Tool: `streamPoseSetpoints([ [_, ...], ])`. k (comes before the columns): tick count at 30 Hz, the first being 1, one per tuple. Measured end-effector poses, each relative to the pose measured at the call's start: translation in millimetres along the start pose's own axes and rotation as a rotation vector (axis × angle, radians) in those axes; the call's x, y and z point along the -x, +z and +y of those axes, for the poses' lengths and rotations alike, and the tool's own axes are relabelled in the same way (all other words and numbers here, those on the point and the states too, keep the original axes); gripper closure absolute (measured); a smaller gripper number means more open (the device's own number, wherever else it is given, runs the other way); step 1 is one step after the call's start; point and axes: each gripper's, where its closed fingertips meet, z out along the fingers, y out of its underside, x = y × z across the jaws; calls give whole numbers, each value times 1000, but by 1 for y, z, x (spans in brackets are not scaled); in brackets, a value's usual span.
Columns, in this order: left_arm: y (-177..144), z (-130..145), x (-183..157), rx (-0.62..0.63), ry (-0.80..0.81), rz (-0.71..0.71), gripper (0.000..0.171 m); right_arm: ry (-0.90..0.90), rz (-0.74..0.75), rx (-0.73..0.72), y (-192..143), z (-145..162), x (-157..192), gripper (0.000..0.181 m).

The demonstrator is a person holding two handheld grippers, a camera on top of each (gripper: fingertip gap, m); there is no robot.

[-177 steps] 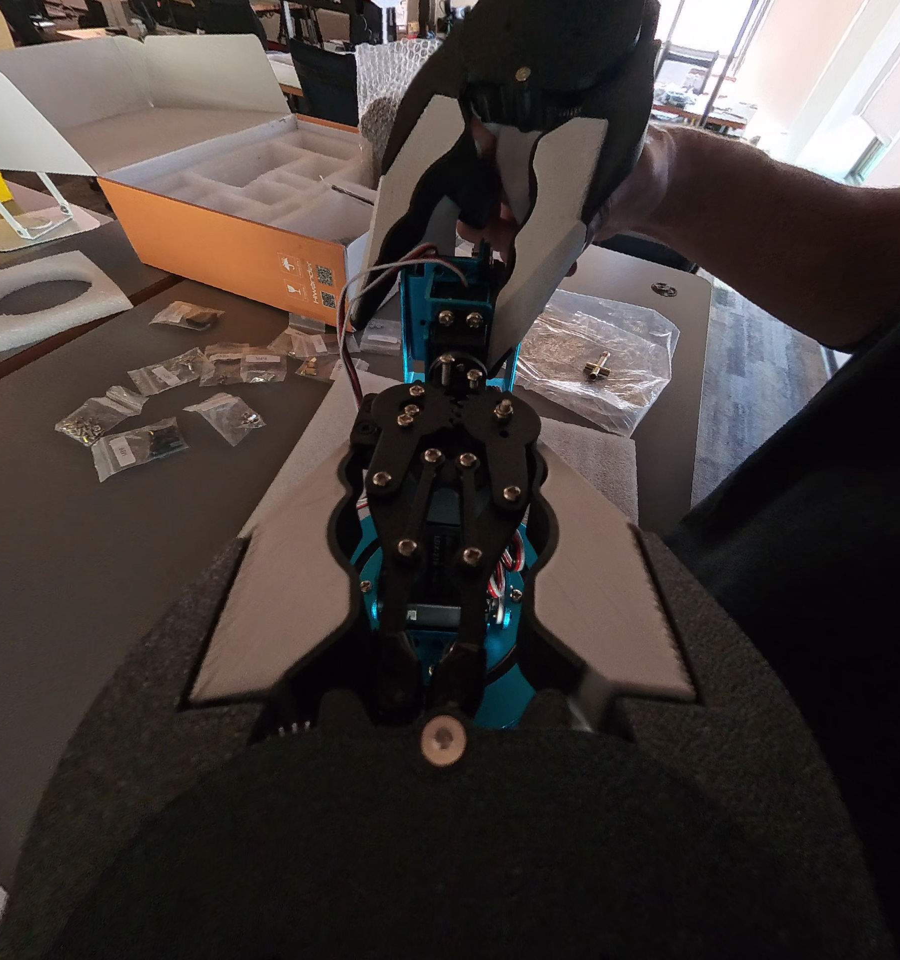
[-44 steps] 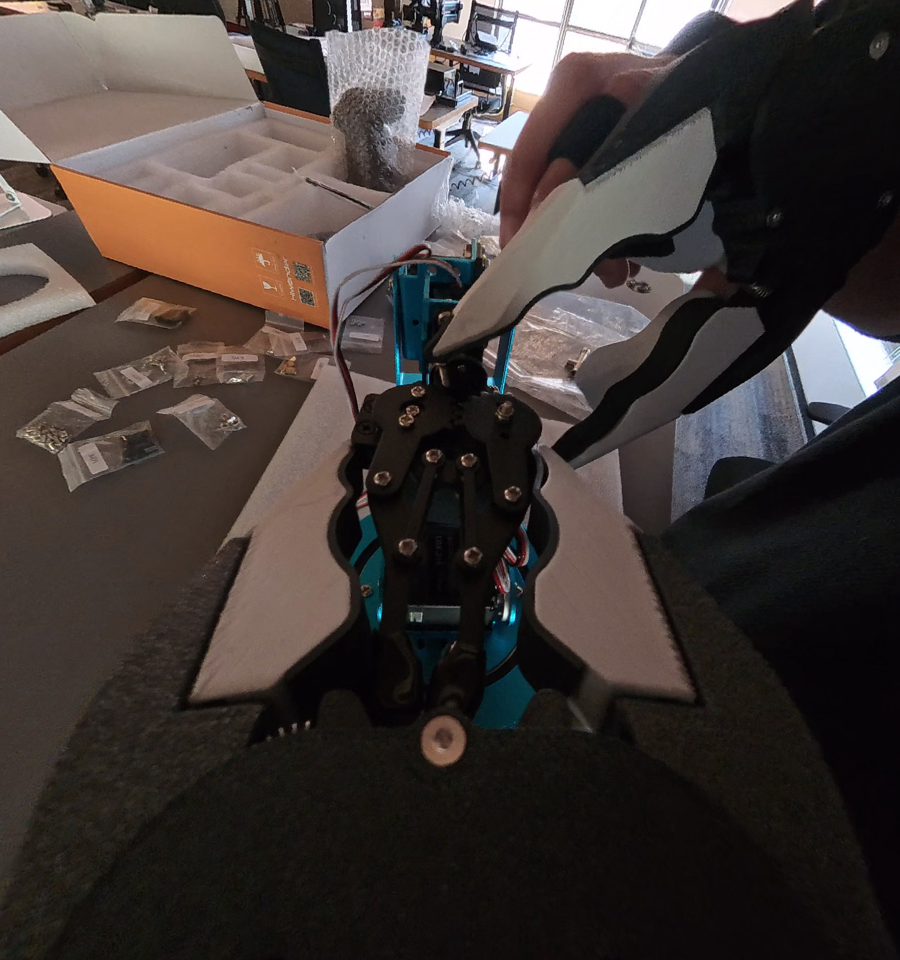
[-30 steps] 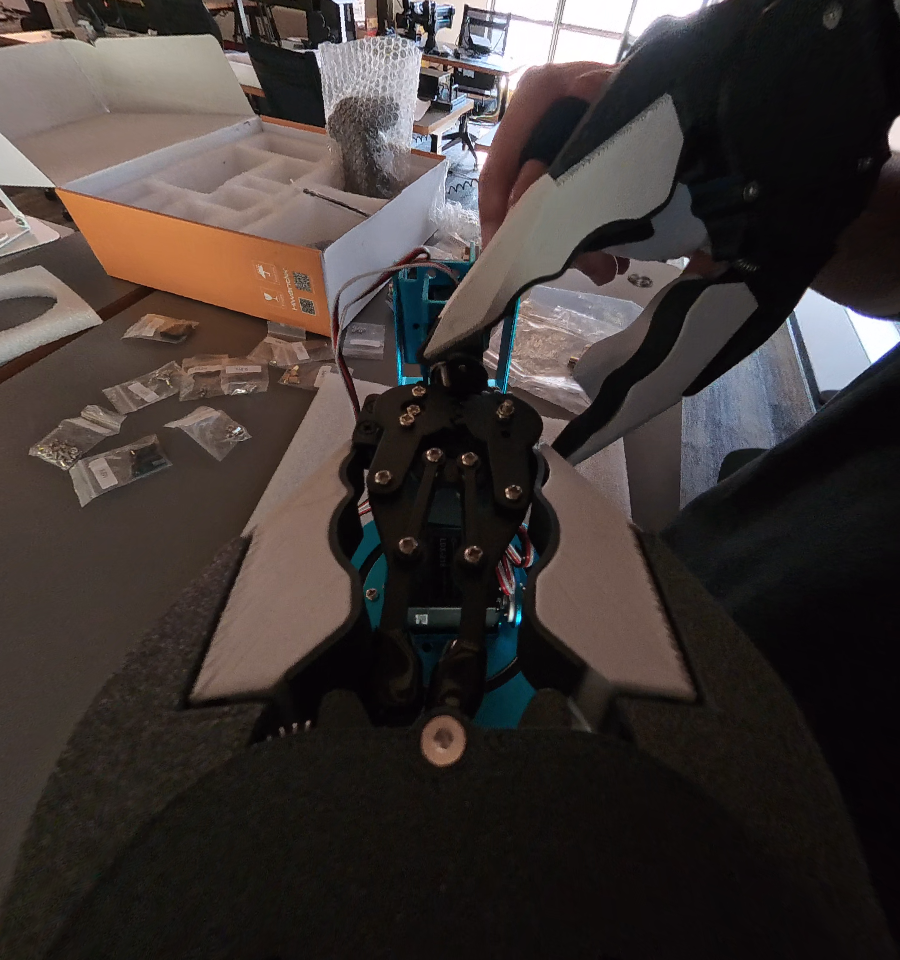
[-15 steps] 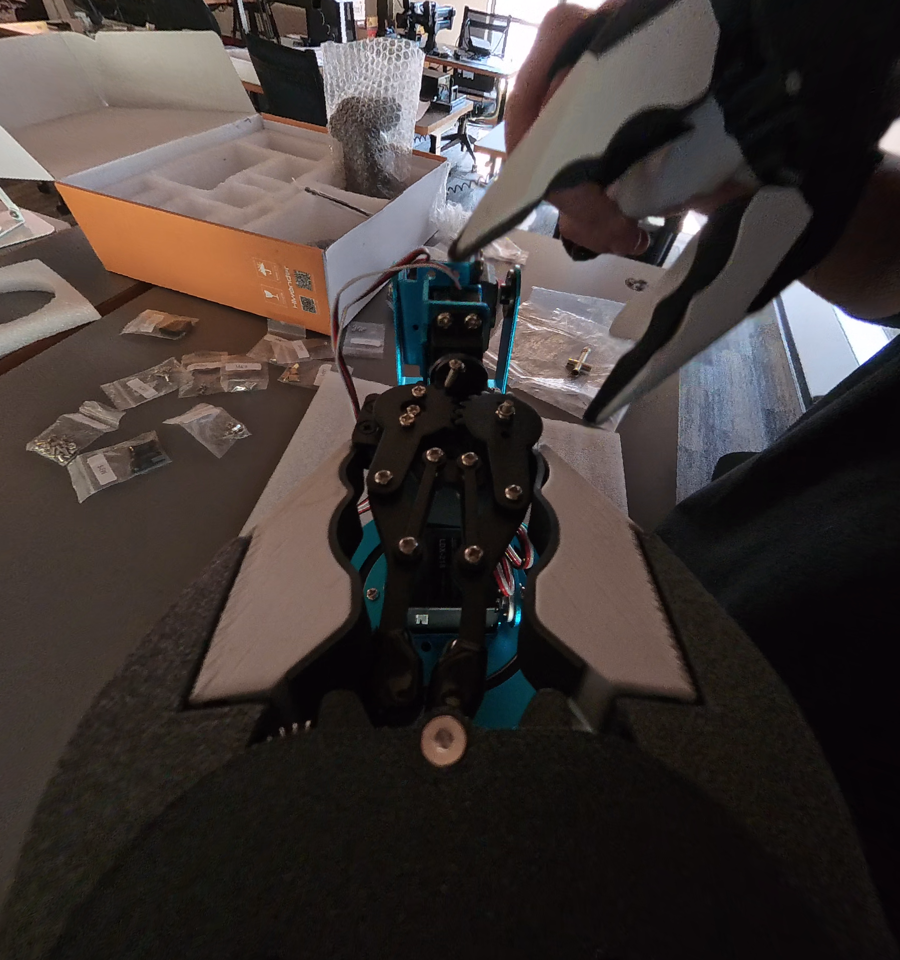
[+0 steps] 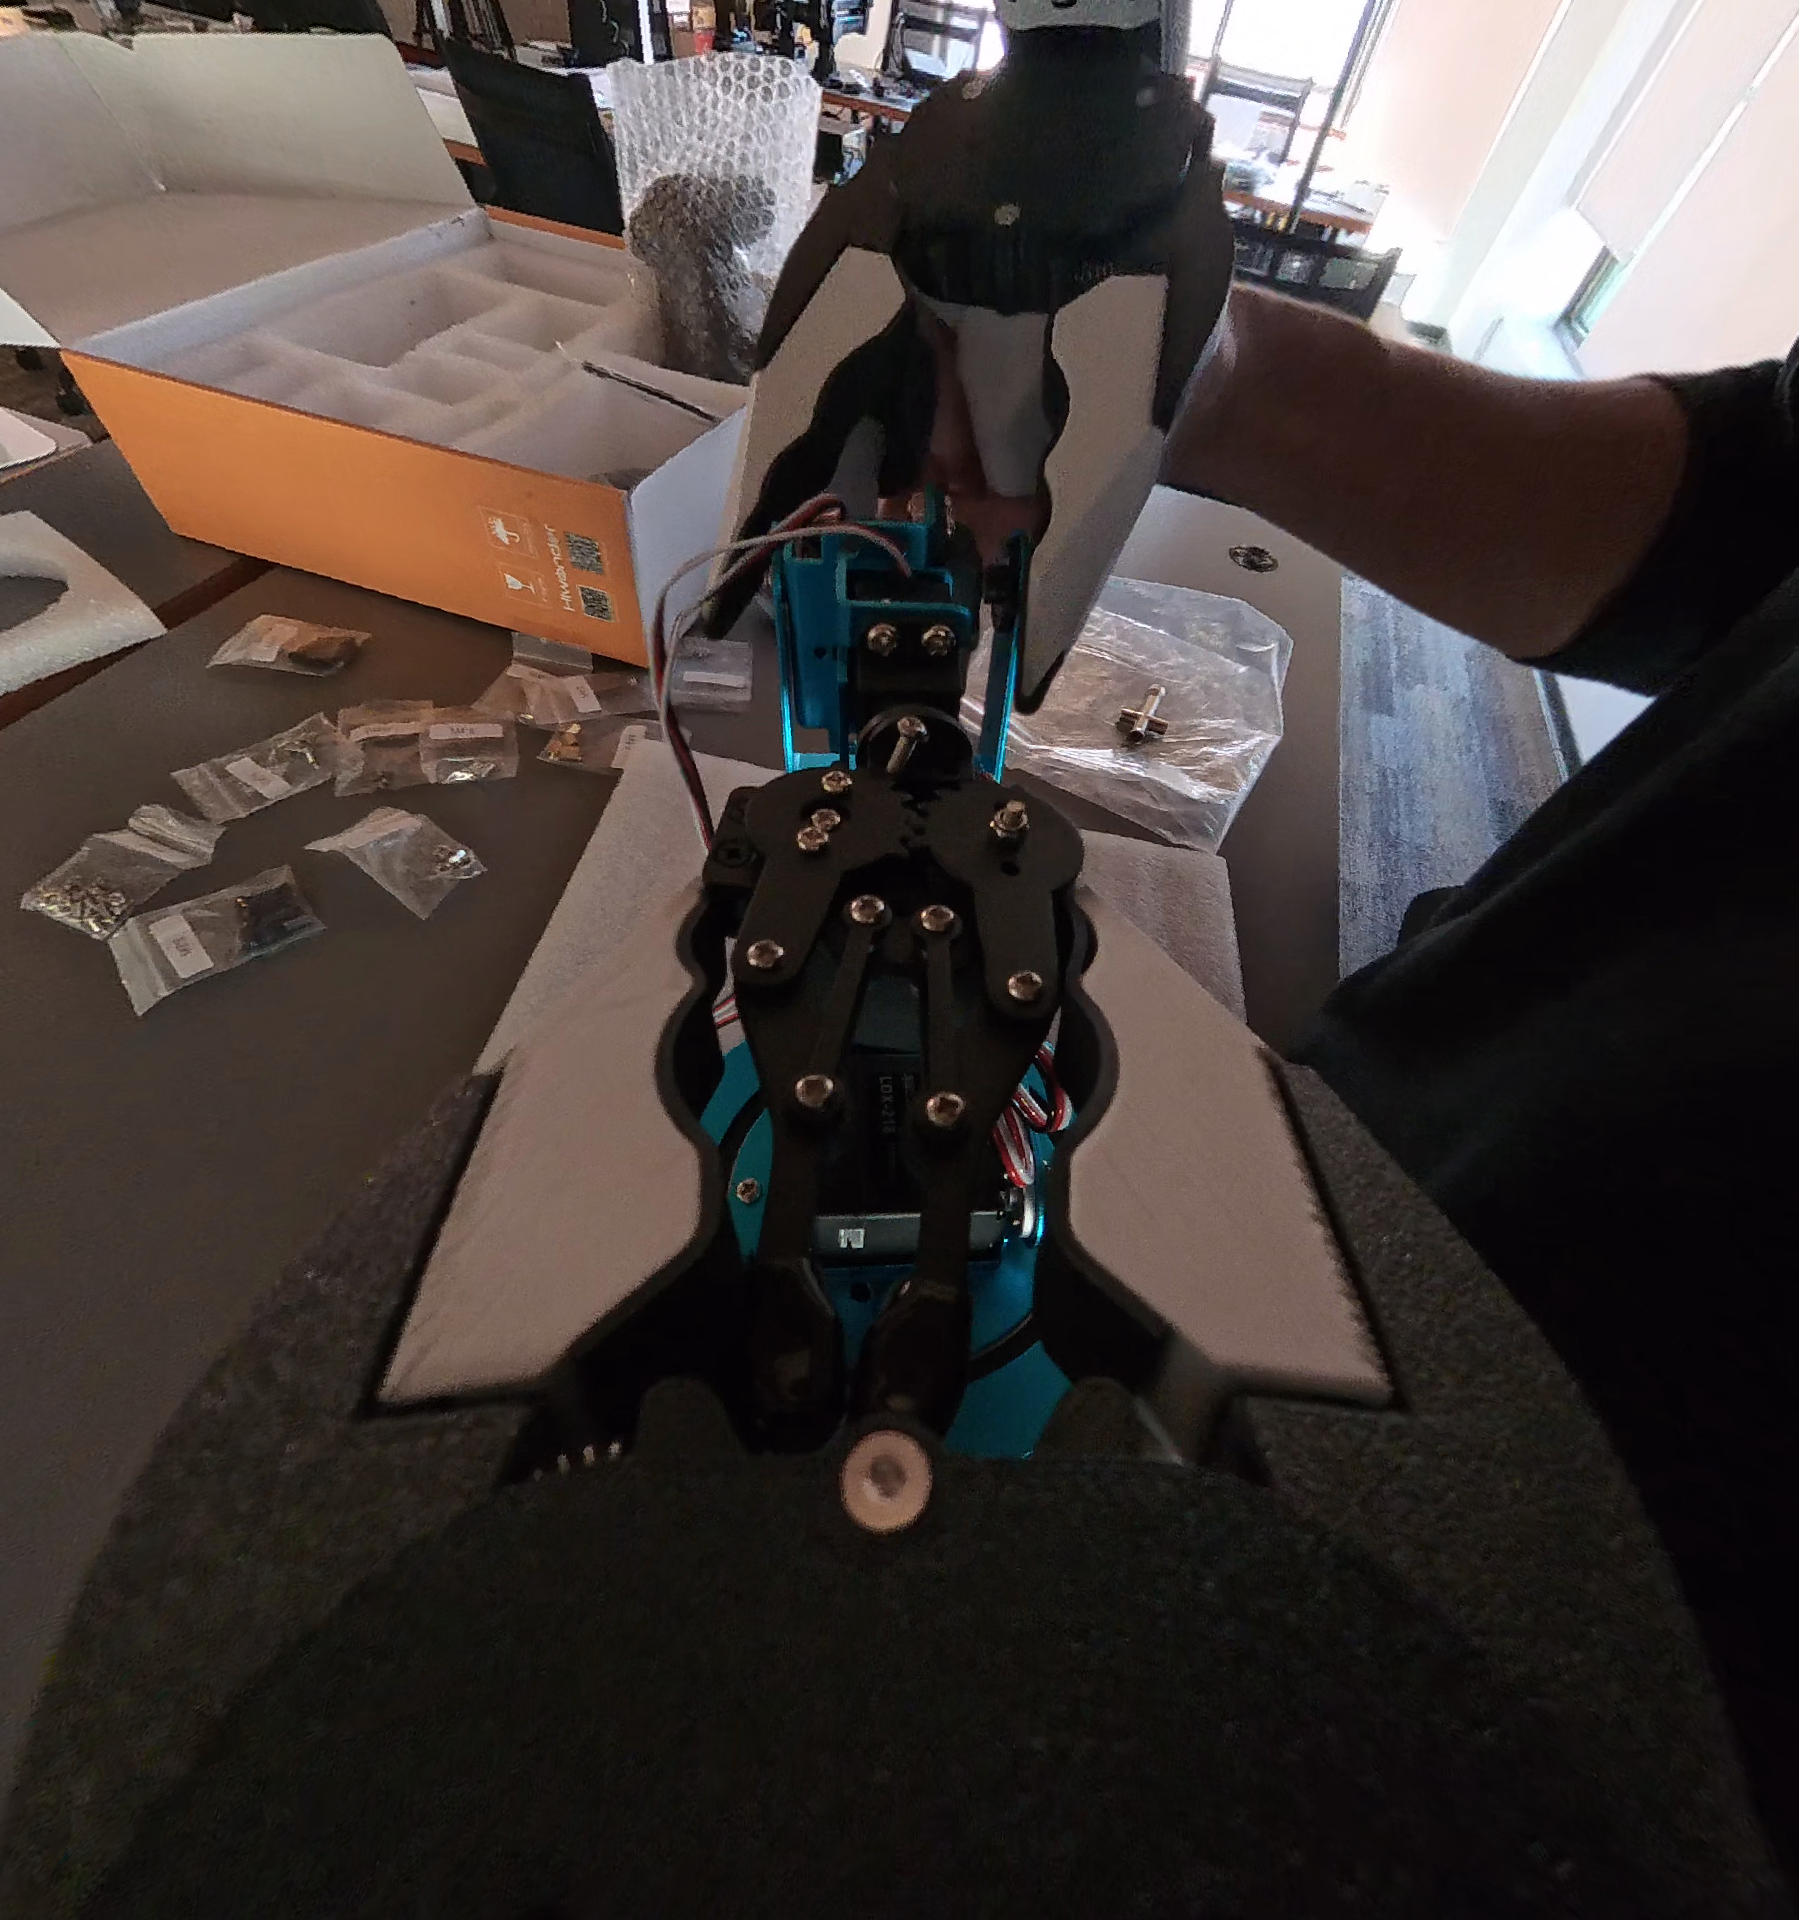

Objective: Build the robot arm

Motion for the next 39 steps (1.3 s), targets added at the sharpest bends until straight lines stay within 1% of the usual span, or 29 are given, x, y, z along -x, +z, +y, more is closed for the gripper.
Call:
streamPoseSetpoints([
  [7, 0, 1, -1, -11, -11, -47, 109, -5, 35, -2, 0, -1, 1, 109],
  [13, -1, 1, 0, -13, -27, -61, 109, 4, 43, -24, 2, -2, 1, 110],
  [17, 0, 1, -1, -11, -32, -74, 109, -1, 58, -14, 1, -2, 0, 110],
  [24, 1, 0, 1, -9, -59, -72, 109, 14, 75, -30, 2, -2, -5, 111],
  [35, -1, 0, -1, -19, -40, -59, 109, 4, 110, -49, 3, -4, -4, 113],
  [39, -1, 1, -1, -14, -30, -108, 109, -7, 148, -28, 3, -3, -3, 113],
])
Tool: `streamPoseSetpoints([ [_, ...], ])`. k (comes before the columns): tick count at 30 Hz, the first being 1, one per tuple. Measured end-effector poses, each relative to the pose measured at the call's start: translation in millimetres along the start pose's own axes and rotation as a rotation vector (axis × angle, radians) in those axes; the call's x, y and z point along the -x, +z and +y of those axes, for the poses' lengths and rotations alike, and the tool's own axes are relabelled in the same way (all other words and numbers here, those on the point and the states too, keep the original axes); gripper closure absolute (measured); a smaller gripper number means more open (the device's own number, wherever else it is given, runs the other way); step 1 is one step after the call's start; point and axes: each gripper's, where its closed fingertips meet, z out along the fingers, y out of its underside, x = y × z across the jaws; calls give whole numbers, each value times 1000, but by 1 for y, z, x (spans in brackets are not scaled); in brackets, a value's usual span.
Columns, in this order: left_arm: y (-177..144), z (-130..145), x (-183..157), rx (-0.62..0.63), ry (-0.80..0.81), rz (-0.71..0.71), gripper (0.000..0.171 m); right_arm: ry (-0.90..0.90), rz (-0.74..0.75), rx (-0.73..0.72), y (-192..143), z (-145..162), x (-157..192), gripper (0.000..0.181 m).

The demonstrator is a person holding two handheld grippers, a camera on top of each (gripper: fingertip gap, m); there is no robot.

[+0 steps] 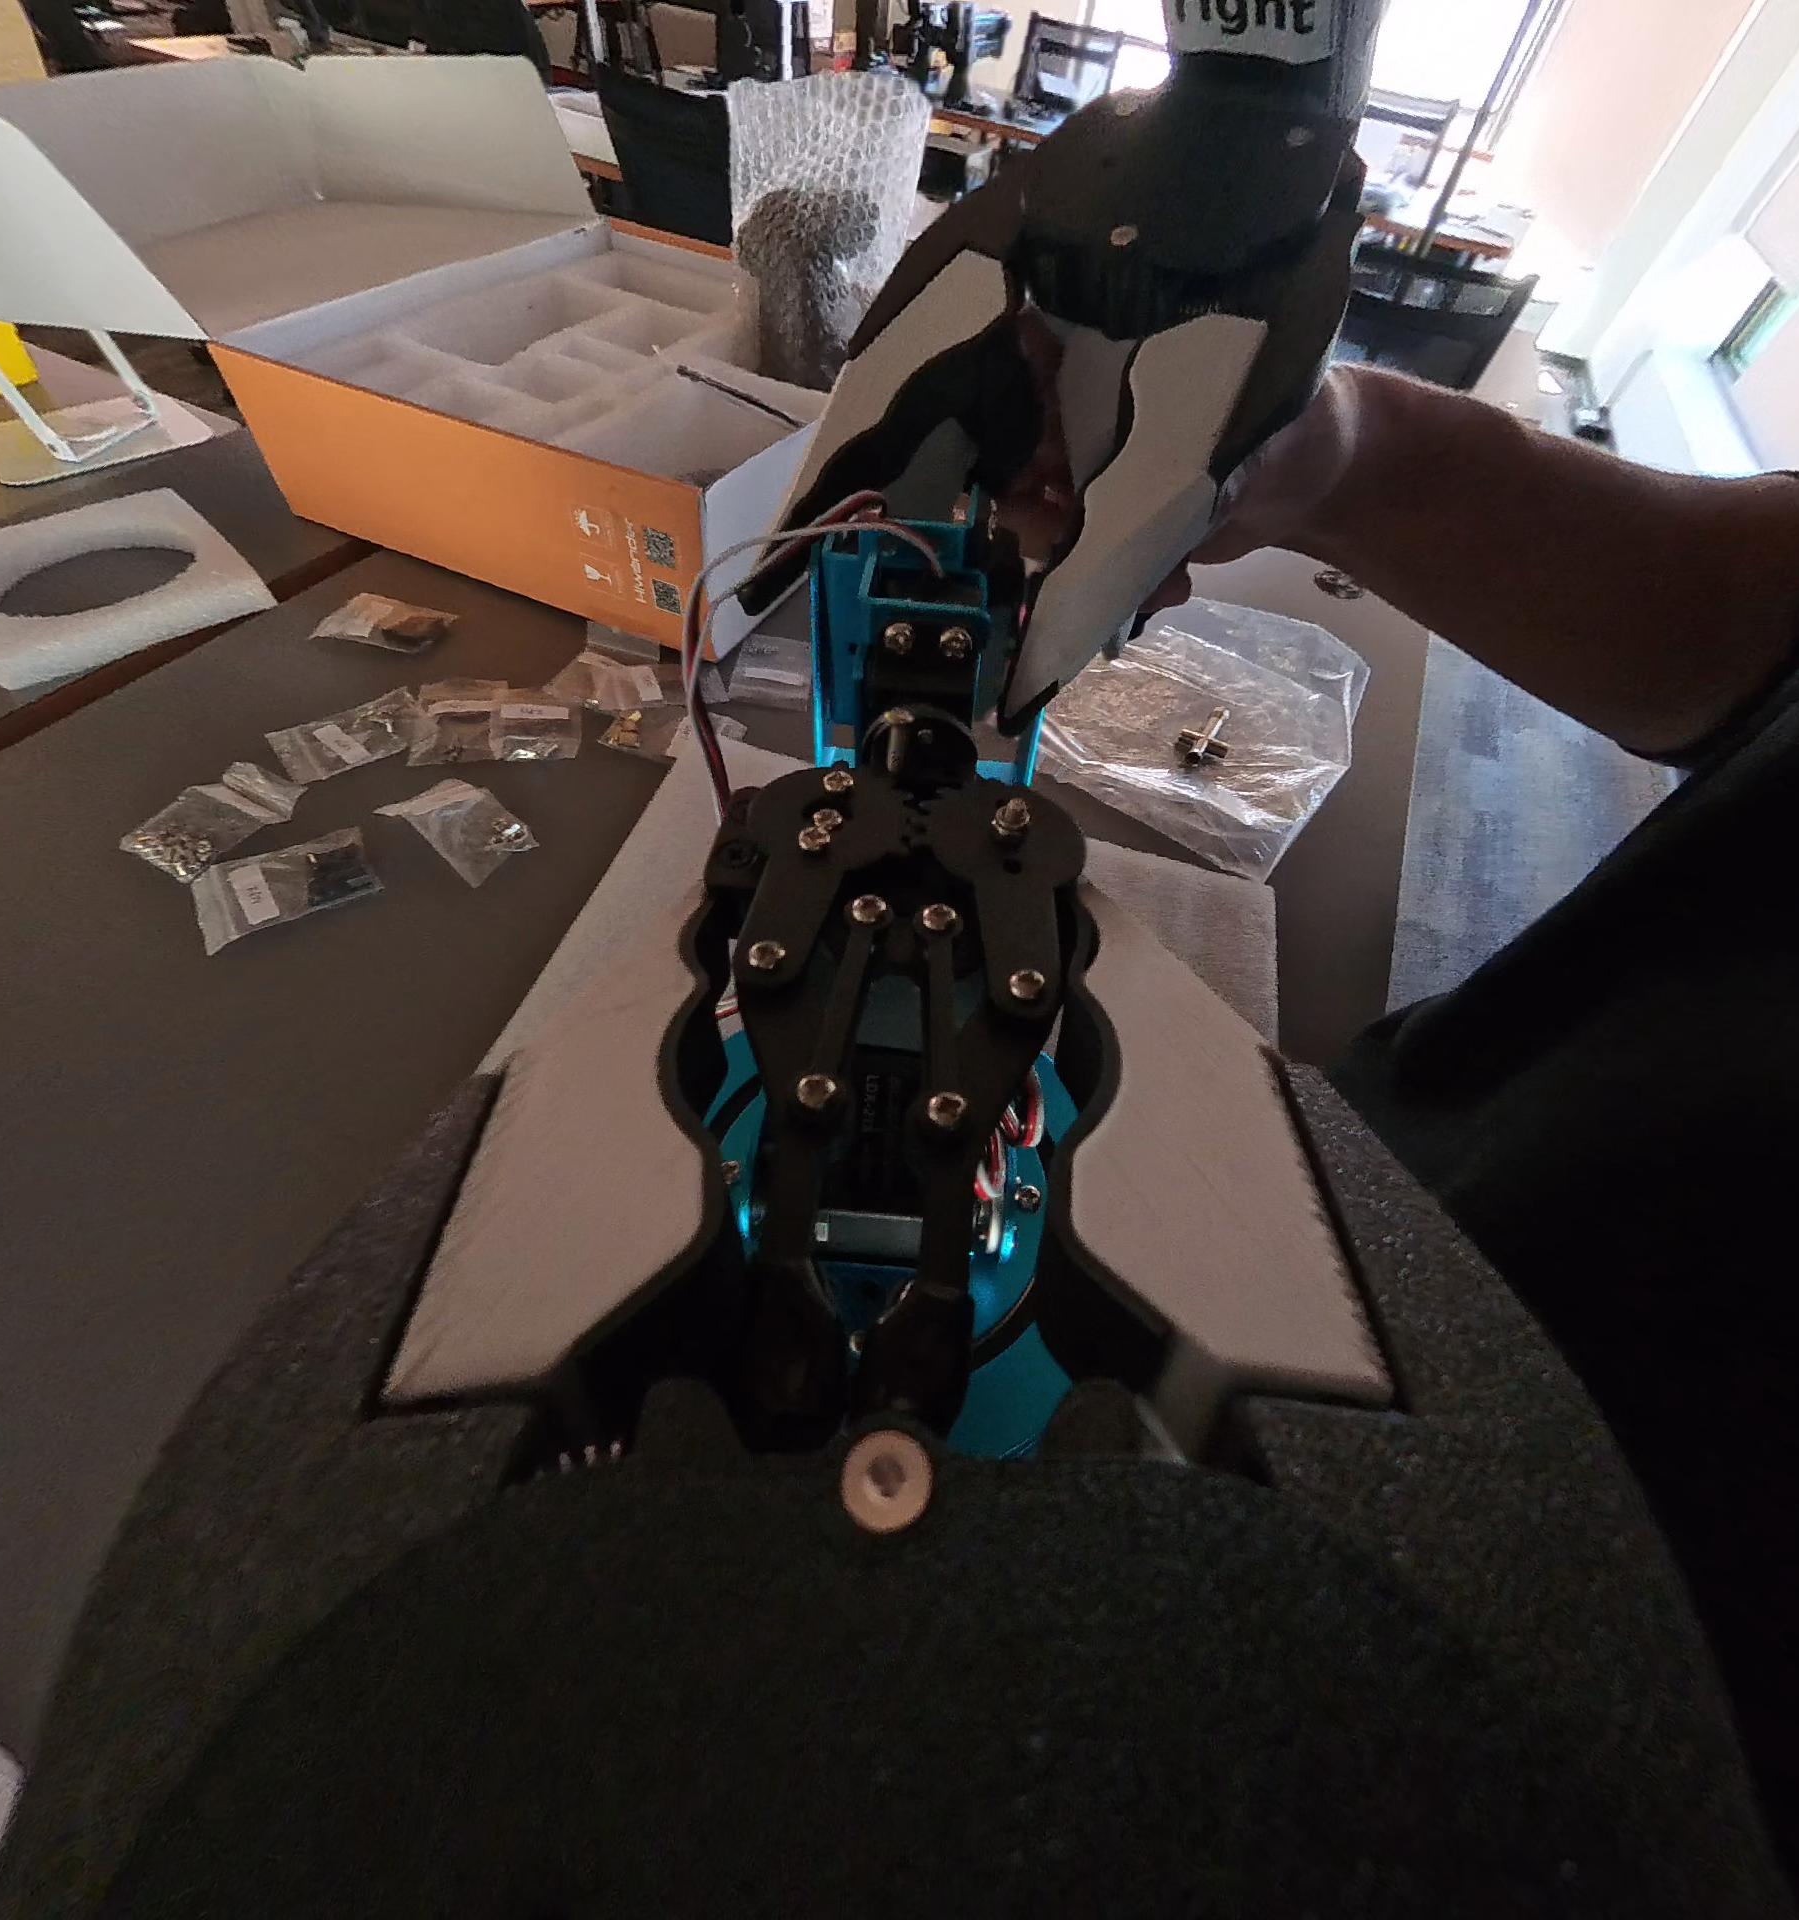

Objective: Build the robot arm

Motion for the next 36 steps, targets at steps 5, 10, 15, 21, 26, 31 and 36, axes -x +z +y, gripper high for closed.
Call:
streamPoseSetpoints([
  [5, 0, -1, -4, 13, 53, 2, 109, -21, -15, -18, -4, 2, 4, 113],
  [10, 2, -1, -3, 30, 80, 33, 109, -23, -41, -27, -4, 2, 2, 113],
  [15, 2, -1, -1, 30, 85, 28, 110, -19, -39, -14, -3, 2, 1, 113],
  [21, 2, -1, 1, 21, 104, 8, 110, -9, -38, -7, -3, 2, 0, 113],
  [26, 3, -2, 2, 24, 128, -5, 110, -6, -40, 0, -3, 3, 0, 113],
  [31, 4, -2, 3, 21, 128, -8, 109, 3, -40, 4, -3, 3, -1, 113],
  [36, 4, -2, 3, 19, 133, -12, 109, 8, -36, 9, -3, 4, -2, 113],
])
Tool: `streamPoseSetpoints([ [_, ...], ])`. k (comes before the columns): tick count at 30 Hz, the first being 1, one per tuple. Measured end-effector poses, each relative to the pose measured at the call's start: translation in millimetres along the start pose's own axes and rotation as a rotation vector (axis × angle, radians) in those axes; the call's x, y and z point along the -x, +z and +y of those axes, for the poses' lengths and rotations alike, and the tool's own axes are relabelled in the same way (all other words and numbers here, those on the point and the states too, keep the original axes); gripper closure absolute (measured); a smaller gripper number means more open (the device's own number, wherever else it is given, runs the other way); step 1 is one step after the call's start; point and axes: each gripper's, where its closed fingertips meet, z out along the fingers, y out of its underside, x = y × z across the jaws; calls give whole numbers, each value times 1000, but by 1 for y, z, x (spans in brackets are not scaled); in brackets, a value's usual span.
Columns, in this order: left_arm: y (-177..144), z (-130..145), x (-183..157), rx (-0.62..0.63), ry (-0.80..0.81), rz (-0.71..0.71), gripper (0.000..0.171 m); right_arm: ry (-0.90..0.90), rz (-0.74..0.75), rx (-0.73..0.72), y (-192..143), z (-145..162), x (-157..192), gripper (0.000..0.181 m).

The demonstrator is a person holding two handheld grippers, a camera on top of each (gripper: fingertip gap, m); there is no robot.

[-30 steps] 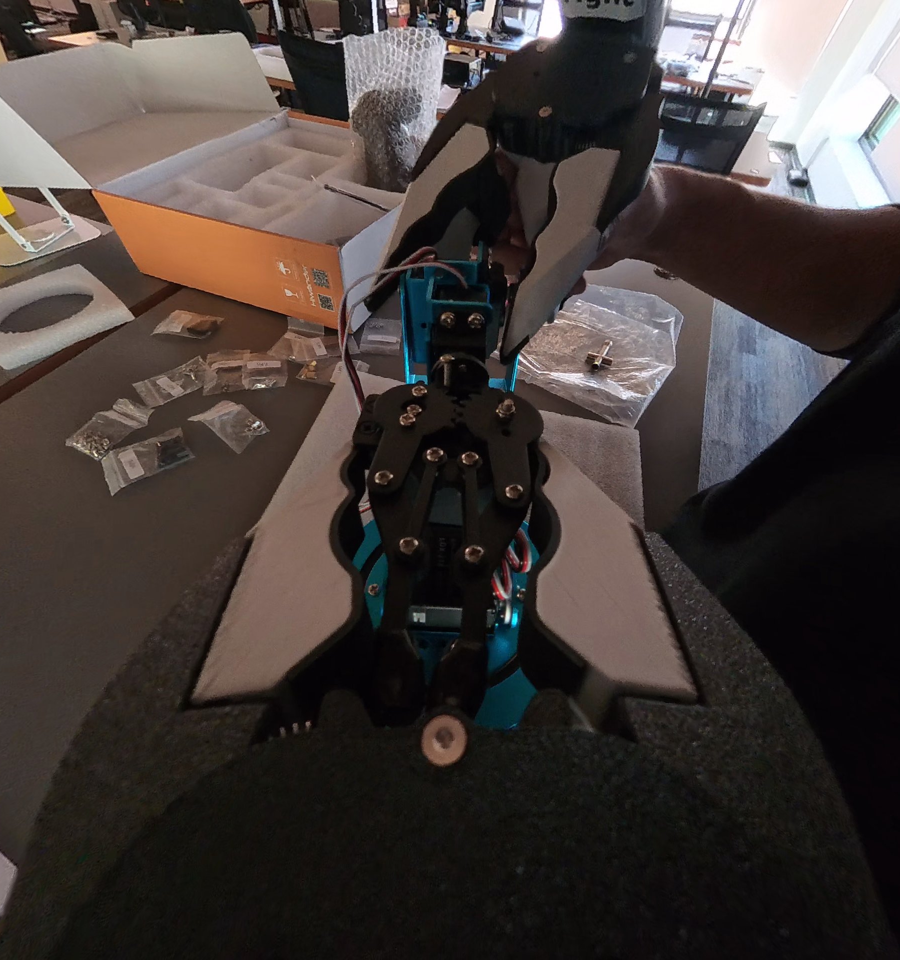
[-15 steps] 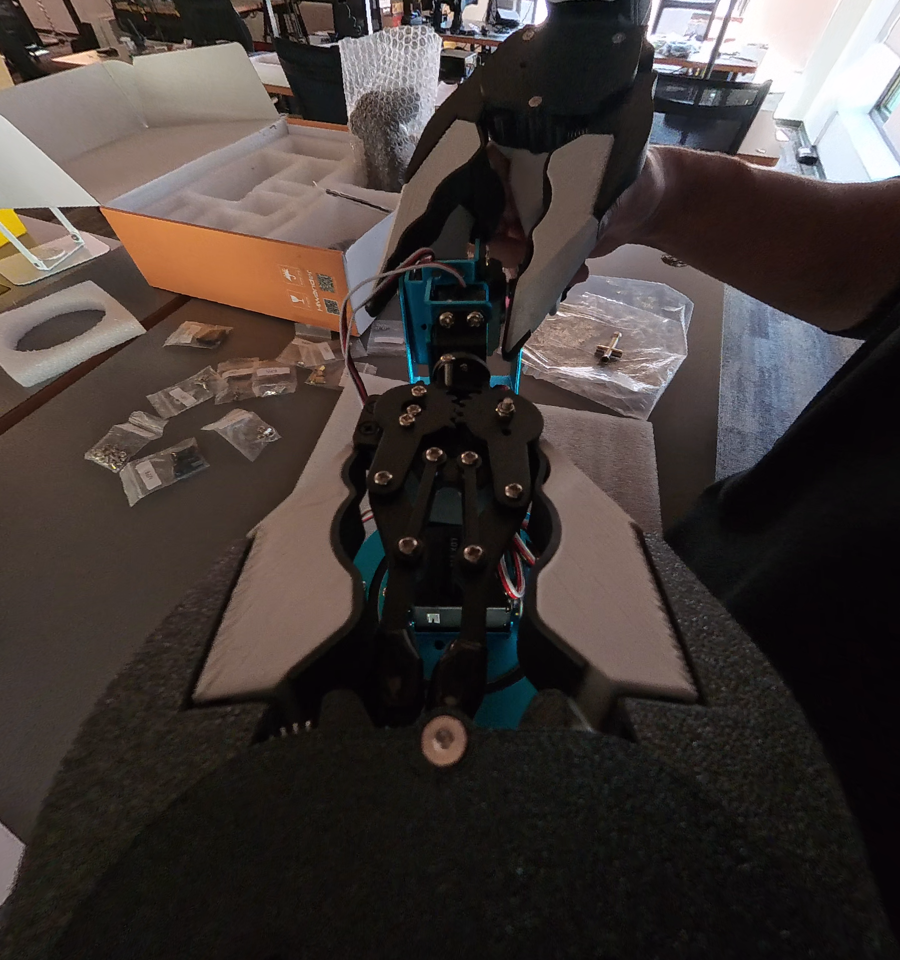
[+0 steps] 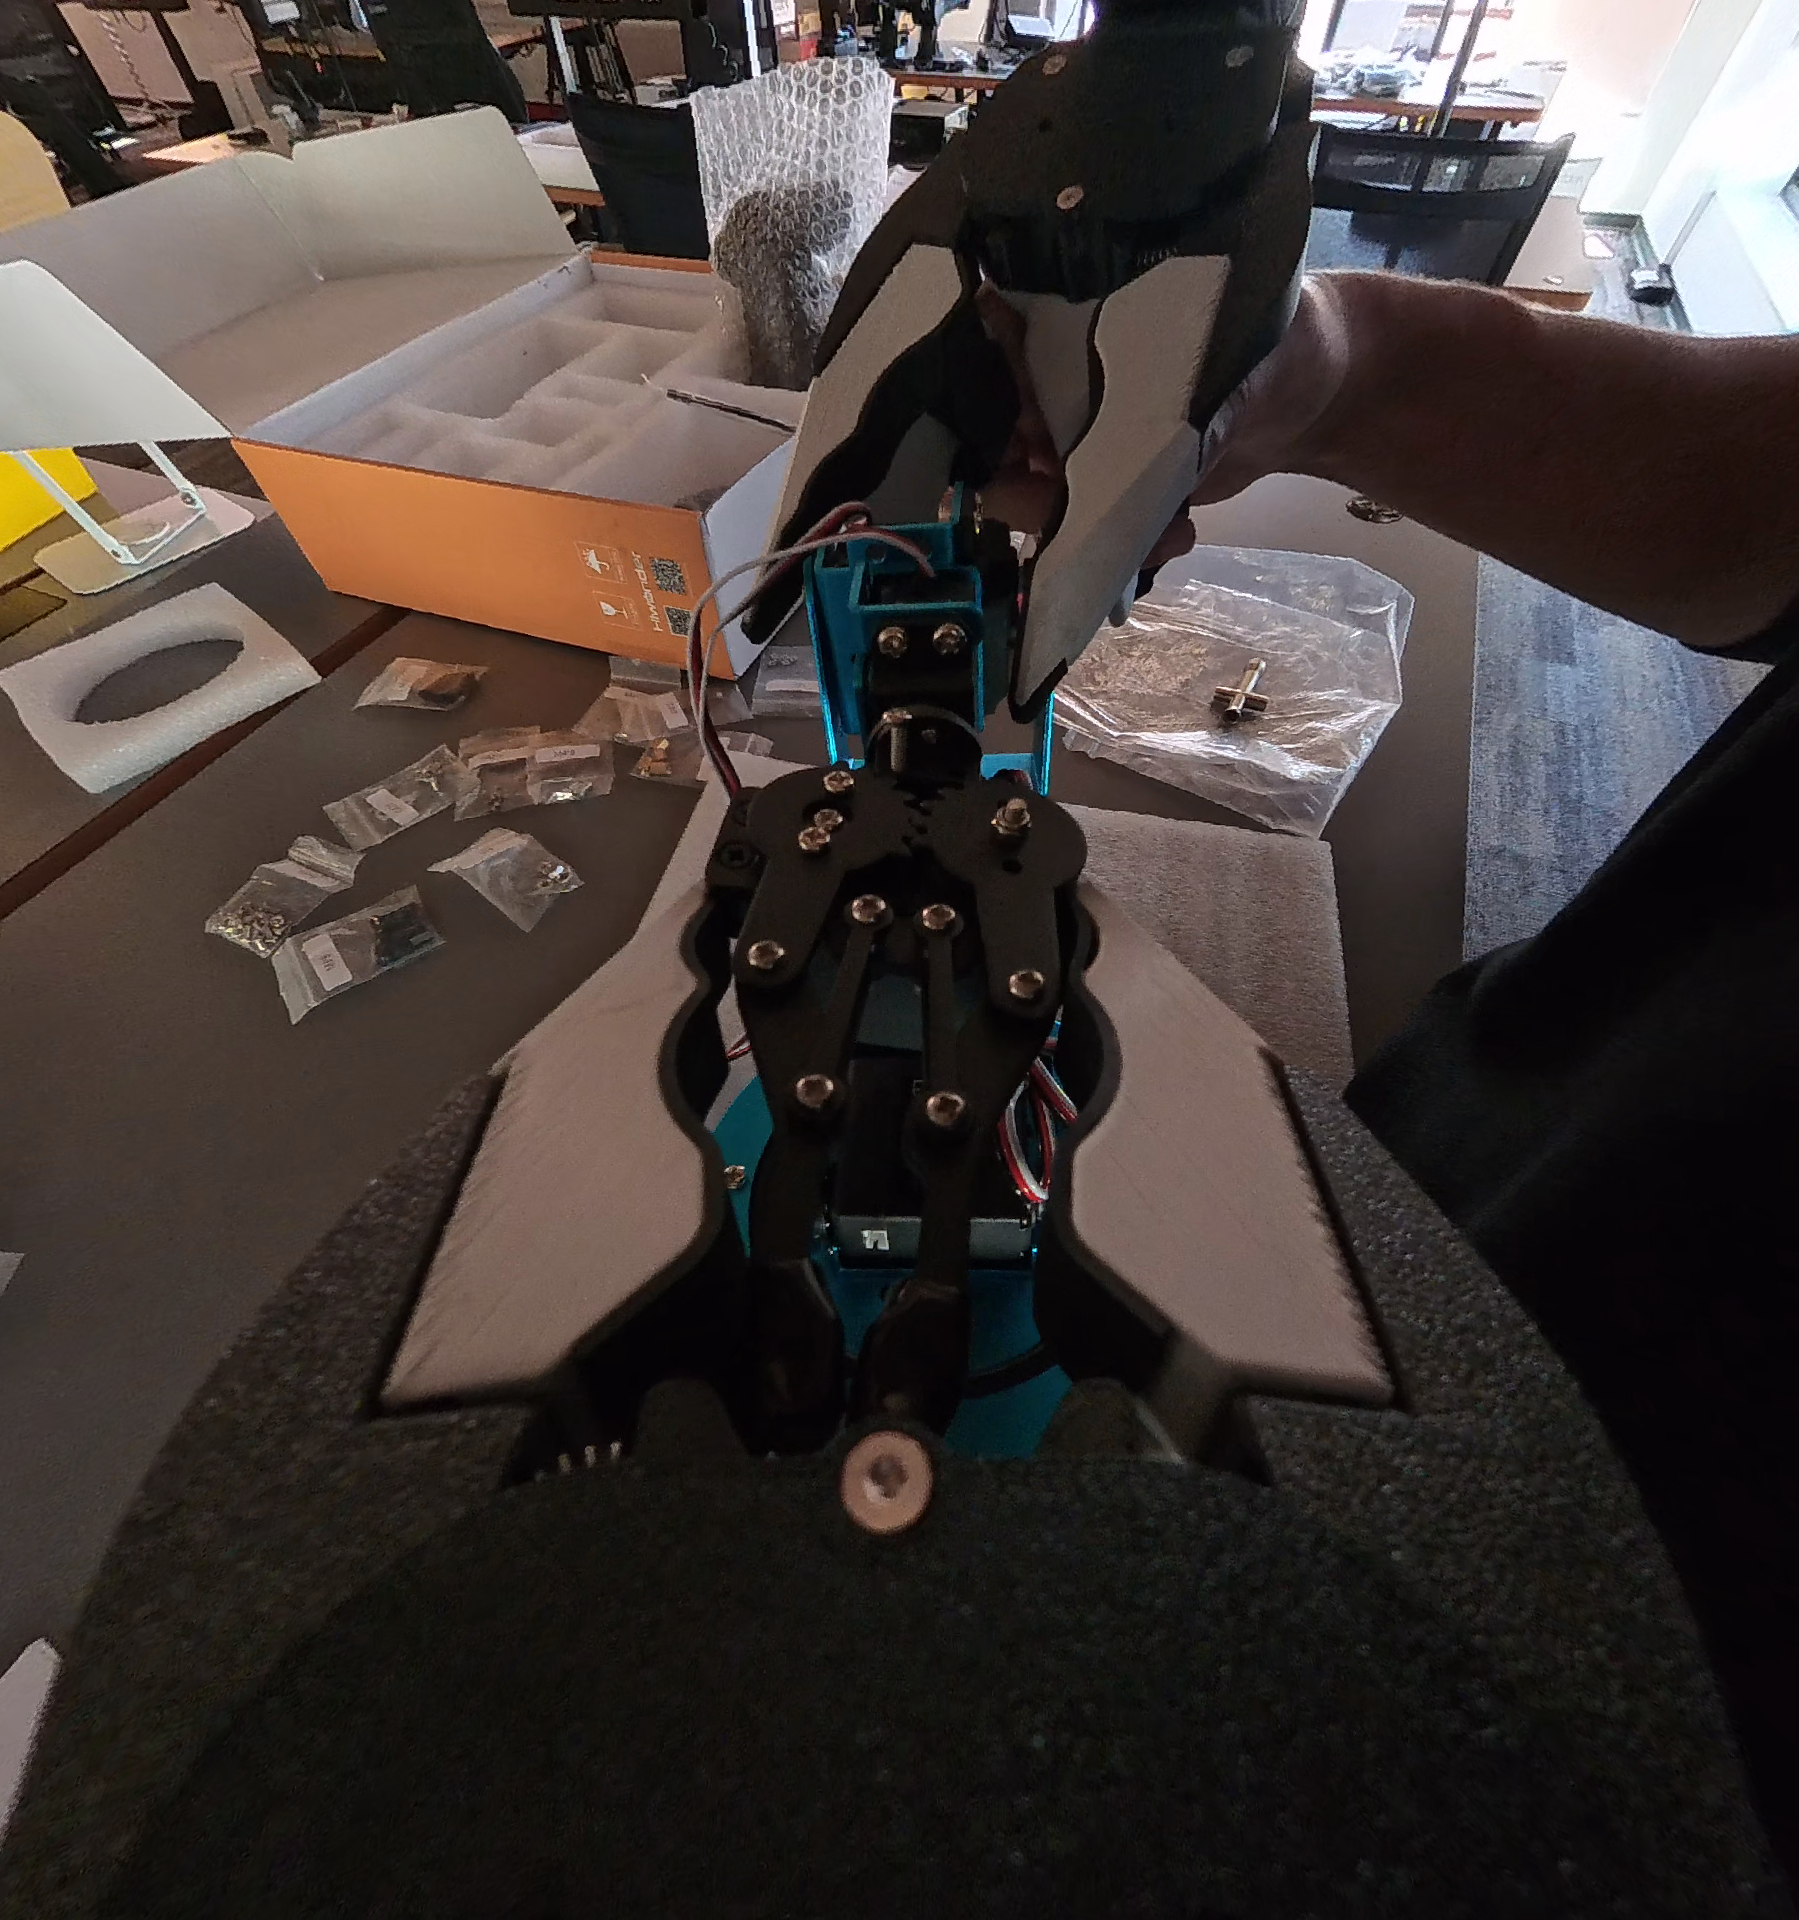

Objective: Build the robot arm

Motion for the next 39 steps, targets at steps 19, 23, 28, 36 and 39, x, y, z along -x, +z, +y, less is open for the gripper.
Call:
streamPoseSetpoints([
  [19, 4, -1, 1, 19, -42, 18, 109, -339, -234, 334, 16, -38, 29, 142],
  [23, 3, -1, 0, 22, -39, 7, 108, -363, -367, 529, 25, -25, 34, 151],
  [28, 1, 0, -1, 17, -45, -6, 108, -372, -419, 677, 30, -18, 37, 151],
  [36, 3, 0, 0, 29, -44, -5, 109, -435, -369, 764, 26, -13, 34, 156],
  [39, 4, 0, 1, 40, -46, -10, 109, -443, -352, 795, 26, -10, 32, 157],
])
